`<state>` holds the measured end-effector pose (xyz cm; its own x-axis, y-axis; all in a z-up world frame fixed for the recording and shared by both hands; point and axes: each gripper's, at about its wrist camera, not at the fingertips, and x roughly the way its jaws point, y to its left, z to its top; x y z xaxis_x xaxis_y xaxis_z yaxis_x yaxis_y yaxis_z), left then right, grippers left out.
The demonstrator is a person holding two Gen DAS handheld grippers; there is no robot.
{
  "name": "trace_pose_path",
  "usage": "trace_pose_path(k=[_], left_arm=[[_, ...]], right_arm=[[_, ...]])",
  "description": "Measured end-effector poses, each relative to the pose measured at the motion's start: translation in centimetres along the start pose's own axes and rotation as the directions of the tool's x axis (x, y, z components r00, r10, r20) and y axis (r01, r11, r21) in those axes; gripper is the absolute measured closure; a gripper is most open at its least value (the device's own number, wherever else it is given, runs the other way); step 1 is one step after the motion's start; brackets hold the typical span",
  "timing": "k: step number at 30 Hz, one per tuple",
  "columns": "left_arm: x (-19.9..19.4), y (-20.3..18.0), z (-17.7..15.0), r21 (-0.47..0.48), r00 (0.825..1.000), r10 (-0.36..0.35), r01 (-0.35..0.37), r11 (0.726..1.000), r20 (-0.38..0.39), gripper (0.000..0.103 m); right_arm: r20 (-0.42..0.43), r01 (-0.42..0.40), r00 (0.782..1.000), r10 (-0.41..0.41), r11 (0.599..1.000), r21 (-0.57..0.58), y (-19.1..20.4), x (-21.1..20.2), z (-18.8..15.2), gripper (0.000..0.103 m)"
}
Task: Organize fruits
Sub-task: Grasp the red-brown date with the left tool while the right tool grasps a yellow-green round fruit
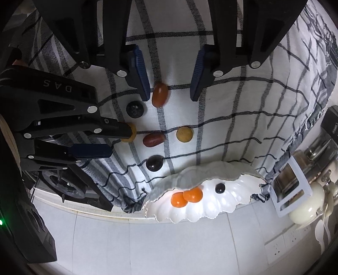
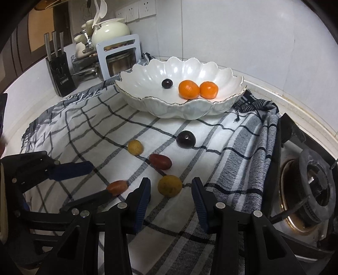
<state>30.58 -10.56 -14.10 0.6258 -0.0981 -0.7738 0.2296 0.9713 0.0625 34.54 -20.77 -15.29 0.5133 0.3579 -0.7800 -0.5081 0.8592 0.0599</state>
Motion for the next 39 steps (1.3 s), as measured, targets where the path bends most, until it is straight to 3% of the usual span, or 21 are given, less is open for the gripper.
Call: trace_pose_path(k=[16, 21, 39], left_arm=[[2.1, 0.2, -0.4, -0.046, 0.996, -0.067, 0.065, 0.997, -0.053, 0.079], [2.2, 0.3, -0.2, -0.064, 0.996, -0.081, 0.078, 0.995, -0.045, 0.086], [-0.3, 1.4, 0.7, -0.098, 0.996, -0.088, 0.09, 0.991, 0.025, 0.087]], right_arm=[[-0.048, -0.031, 0.998, 0.031, 1.0, 0.007, 0.0, 2.4, -0.1, 0.07], [-0.068, -0.034, 0.997, 0.036, 0.999, 0.028, -0.3, 3.0, 0.0, 0.073], [-0.021, -0.012, 1.0, 0.014, 0.998, 0.057, -0.1, 0.6, -0.3, 0.074]])
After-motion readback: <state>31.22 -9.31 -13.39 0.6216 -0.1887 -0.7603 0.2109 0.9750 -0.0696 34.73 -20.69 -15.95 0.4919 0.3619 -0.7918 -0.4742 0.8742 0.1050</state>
